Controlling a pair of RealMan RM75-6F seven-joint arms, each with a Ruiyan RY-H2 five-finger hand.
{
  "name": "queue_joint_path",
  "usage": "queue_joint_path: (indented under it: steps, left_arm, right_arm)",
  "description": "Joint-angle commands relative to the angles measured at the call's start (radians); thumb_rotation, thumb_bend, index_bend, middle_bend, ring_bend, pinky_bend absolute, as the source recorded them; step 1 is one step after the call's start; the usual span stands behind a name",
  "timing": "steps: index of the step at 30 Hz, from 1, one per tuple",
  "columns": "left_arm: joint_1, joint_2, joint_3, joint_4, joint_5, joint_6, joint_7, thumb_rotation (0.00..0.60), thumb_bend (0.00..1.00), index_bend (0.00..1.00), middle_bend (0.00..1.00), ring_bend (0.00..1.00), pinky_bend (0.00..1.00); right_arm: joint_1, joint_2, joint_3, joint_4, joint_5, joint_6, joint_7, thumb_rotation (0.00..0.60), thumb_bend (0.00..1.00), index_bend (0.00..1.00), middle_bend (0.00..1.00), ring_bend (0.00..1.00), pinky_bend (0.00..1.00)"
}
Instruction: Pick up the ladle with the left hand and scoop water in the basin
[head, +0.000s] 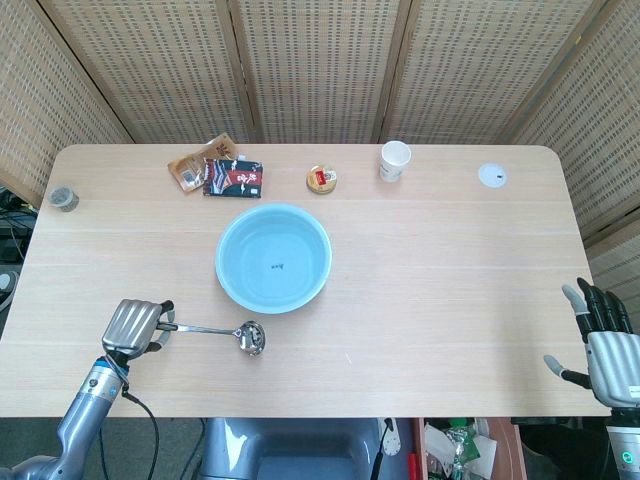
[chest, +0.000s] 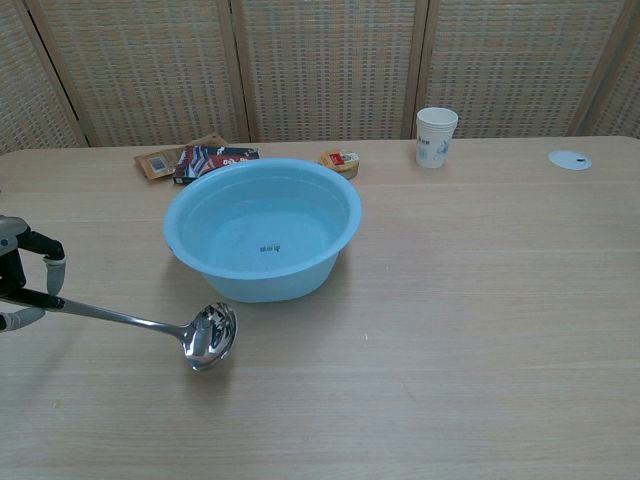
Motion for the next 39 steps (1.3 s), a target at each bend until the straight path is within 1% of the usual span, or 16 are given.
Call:
queue_joint_path:
  steps: [1, 7, 12, 14, 16, 18, 20, 22, 24, 28, 31, 34, 36, 39]
  left_arm:
    - [-0.001, 0.020, 0.006, -0.025, 0.013, -0.005, -0.008, 0.600, 0.40, 0.88, 1.00, 1.00, 1.00]
    - [-0.018, 0.067, 0.014, -0.075, 0.032, -0.029, 0.008, 0.600, 0.40, 0.88, 1.00, 1.00, 1.00]
    - [-0.036, 0.104, 0.001, -0.115, 0.037, -0.051, -0.012, 0.600, 0.42, 0.88, 1.00, 1.00, 1.00]
    - [-0.056, 0.143, -0.016, -0.148, 0.070, -0.066, -0.058, 0.600, 0.44, 0.88, 1.00, 1.00, 1.00]
    - [-0.073, 0.183, -0.034, -0.170, 0.081, -0.083, -0.089, 0.600, 0.45, 0.88, 1.00, 1.00, 1.00]
    - [-0.096, 0.224, -0.063, -0.195, 0.076, -0.099, -0.110, 0.600, 0.46, 0.88, 1.00, 1.00, 1.00]
    - [-0.124, 0.267, -0.095, -0.225, 0.050, -0.124, -0.115, 0.600, 0.47, 0.88, 1.00, 1.00, 1.00]
    - [-0.166, 0.317, -0.139, -0.255, -0.006, -0.166, -0.104, 0.600, 0.48, 0.89, 1.00, 1.00, 1.00]
    - [-0.200, 0.348, -0.169, -0.267, -0.062, -0.199, -0.089, 0.600, 0.49, 0.89, 1.00, 1.00, 1.00]
    - [-0.284, 0.386, -0.213, -0.257, -0.198, -0.282, -0.050, 0.600, 0.52, 0.90, 1.00, 1.00, 1.00]
    - [-0.350, 0.398, -0.224, -0.221, -0.284, -0.358, -0.024, 0.600, 0.54, 0.90, 1.00, 1.00, 1.00]
    - [-0.439, 0.400, -0.219, -0.153, -0.383, -0.471, -0.004, 0.600, 0.55, 0.90, 1.00, 1.00, 1.00]
    - [-0.498, 0.388, -0.210, -0.099, -0.449, -0.536, 0.000, 0.600, 0.57, 0.90, 1.00, 1.00, 1.00]
    - [-0.584, 0.348, -0.182, -0.005, -0.533, -0.598, 0.017, 0.600, 0.59, 0.90, 1.00, 1.00, 1.00]
  right_arm:
    - [0.000, -0.001, 0.000, 0.000, 0.001, -0.001, -0.002, 0.600, 0.00, 0.00, 0.00, 0.00, 0.00]
    - [0.002, -0.002, 0.000, 0.000, 0.002, -0.003, -0.006, 0.600, 0.00, 0.00, 0.00, 0.00, 0.00]
    - [0.002, -0.003, 0.001, -0.001, 0.004, -0.004, -0.007, 0.600, 0.00, 0.00, 0.00, 0.00, 0.00]
    - [0.003, -0.004, 0.003, 0.000, 0.010, -0.006, -0.012, 0.600, 0.00, 0.00, 0.00, 0.00, 0.00]
    - [0.005, -0.006, 0.007, 0.002, 0.017, -0.009, -0.018, 0.600, 0.00, 0.00, 0.00, 0.00, 0.00]
    - [0.007, -0.009, 0.010, 0.003, 0.028, -0.016, -0.024, 0.600, 0.00, 0.00, 0.00, 0.00, 0.00]
    - [0.011, -0.012, 0.013, 0.006, 0.040, -0.026, -0.030, 0.600, 0.00, 0.00, 0.00, 0.00, 0.00]
    - [0.016, -0.016, 0.019, 0.009, 0.057, -0.040, -0.038, 0.600, 0.00, 0.00, 0.00, 0.00, 0.00]
    - [0.020, -0.018, 0.023, 0.011, 0.070, -0.048, -0.045, 0.600, 0.00, 0.00, 0.00, 0.00, 0.00]
    - [0.026, -0.022, 0.031, 0.011, 0.091, -0.062, -0.058, 0.600, 0.00, 0.00, 0.00, 0.00, 0.00]
    - [0.028, -0.022, 0.034, 0.008, 0.103, -0.070, -0.063, 0.600, 0.00, 0.00, 0.00, 0.00, 0.00]
    - [0.029, -0.020, 0.037, 0.004, 0.114, -0.073, -0.070, 0.600, 0.00, 0.00, 0.00, 0.00, 0.00]
    - [0.029, -0.019, 0.040, 0.003, 0.122, -0.075, -0.075, 0.600, 0.00, 0.00, 0.00, 0.00, 0.00]
    - [0.034, -0.013, 0.042, 0.000, 0.133, -0.092, -0.056, 0.600, 0.00, 0.00, 0.00, 0.00, 0.00]
